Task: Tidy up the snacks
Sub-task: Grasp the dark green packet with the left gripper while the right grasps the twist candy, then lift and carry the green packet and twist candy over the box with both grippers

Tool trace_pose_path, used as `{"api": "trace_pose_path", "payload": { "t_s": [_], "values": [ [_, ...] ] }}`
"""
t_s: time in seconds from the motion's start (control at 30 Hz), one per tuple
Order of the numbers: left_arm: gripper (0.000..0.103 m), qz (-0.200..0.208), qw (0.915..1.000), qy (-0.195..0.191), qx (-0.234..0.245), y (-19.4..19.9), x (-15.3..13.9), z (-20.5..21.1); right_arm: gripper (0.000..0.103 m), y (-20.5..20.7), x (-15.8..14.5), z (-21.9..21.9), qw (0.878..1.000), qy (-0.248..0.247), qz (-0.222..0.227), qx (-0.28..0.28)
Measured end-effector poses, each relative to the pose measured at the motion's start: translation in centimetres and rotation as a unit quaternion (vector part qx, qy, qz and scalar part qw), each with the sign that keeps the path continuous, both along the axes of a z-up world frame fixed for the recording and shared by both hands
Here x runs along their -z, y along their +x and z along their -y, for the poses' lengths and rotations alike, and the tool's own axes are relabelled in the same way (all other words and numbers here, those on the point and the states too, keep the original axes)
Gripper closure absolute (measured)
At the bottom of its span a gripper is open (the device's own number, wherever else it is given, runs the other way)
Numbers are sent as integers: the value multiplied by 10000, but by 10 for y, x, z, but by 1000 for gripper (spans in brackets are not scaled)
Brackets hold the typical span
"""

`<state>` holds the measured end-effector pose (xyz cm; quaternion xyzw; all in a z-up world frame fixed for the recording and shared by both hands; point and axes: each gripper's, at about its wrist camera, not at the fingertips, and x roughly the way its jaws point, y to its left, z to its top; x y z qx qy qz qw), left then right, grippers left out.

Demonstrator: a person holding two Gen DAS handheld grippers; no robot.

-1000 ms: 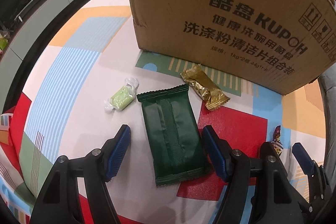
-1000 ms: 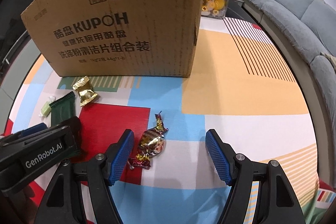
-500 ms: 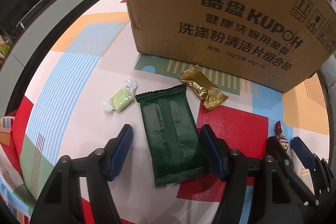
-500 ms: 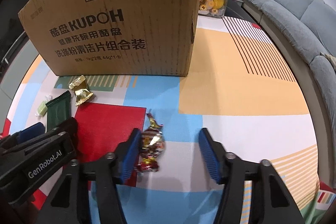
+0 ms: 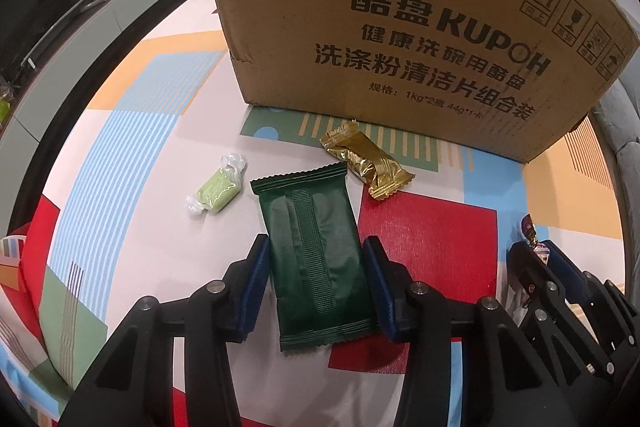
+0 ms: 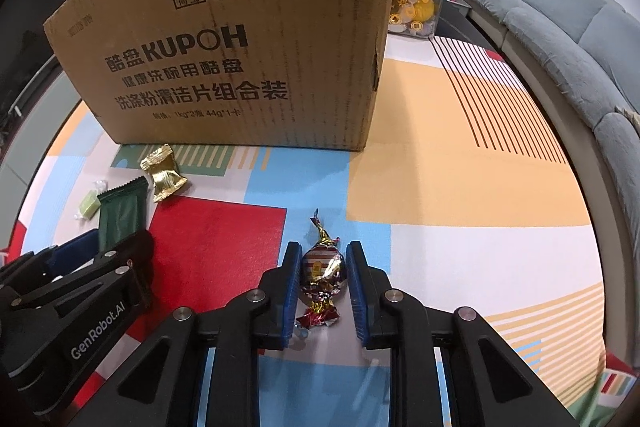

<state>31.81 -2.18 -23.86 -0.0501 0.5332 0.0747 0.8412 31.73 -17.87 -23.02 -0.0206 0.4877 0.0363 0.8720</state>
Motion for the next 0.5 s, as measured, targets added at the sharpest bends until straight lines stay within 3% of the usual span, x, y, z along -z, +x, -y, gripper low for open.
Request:
{"api": "trace_pose_path", "payload": {
  "t_s": [0.5],
  "values": [
    [57,196,9997,59,126,-14,-17,6,79,-6,-16,3,9998,60,163,-34]
  ]
}}
